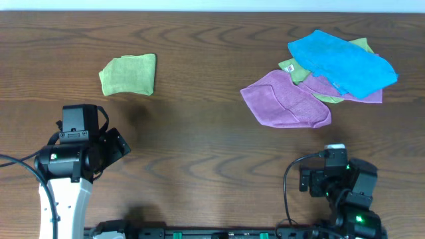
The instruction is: Fold the cloth
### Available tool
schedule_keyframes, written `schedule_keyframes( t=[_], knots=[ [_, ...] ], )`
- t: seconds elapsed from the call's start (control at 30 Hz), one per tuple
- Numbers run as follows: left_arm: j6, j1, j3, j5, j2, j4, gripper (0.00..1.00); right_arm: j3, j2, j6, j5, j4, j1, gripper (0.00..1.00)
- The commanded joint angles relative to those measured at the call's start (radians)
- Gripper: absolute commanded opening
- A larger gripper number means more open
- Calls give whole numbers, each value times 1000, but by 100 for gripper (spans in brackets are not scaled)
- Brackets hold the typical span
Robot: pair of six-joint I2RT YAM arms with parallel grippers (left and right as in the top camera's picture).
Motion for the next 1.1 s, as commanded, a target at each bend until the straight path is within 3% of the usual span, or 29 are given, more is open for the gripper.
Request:
schedule_keyframes(
  t=[0.0, 0.87, 1.07],
  knots=[
    [11, 0, 0, 2, -6, -4, 95, -16, -2, -32, -68, 12, -7, 99],
    [11, 0, 0, 2, -6, 16, 92, -19, -10, -32, -91, 0, -7, 99],
    [11, 0, 0, 2, -6, 16, 92, -19, -56, -32, -91, -3, 86, 99]
  ],
)
